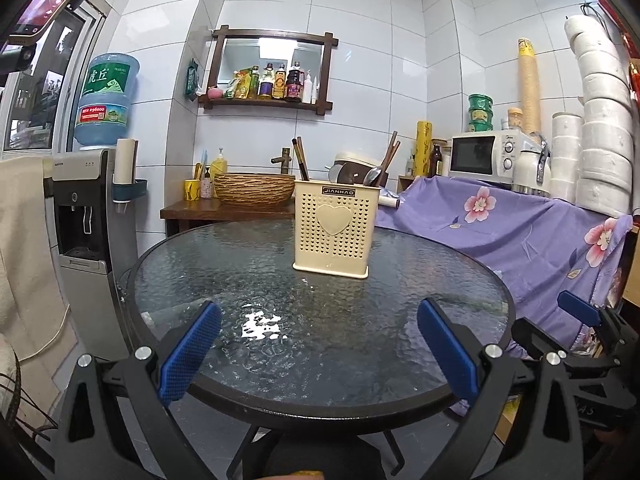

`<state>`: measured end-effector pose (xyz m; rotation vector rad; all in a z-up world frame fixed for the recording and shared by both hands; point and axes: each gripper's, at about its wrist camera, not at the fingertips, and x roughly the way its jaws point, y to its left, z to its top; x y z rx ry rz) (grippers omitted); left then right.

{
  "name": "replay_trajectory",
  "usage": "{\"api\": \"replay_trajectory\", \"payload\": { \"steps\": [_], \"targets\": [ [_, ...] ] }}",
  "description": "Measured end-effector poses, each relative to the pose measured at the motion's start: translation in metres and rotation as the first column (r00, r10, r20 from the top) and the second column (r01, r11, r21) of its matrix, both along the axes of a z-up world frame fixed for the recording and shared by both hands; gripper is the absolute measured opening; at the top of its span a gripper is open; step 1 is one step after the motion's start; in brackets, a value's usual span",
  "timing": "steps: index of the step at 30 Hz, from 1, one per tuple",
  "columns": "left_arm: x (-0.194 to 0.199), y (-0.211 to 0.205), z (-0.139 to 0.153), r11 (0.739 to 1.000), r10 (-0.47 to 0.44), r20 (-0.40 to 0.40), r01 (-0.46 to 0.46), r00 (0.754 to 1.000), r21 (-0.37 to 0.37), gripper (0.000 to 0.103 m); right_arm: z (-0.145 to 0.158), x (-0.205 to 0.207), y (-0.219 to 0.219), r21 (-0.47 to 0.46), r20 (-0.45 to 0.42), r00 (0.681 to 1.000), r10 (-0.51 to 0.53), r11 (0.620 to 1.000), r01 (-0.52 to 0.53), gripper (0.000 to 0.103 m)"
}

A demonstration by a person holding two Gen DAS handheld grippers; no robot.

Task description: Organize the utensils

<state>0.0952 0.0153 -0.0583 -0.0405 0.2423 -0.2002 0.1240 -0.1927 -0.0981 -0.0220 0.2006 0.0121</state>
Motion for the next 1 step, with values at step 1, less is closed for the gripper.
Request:
{"api": "replay_trajectory", "payload": {
  "steps": [1],
  "targets": [
    [-0.0002,-0.0002,-0.0004,1.0,0.0,0.0,0.0,1.0,0.002,0.097,0.0001,0.0001,-0.0004,-0.001,0.001,1.0,0.0,1.0,0.0,0.097]
  ]
}}
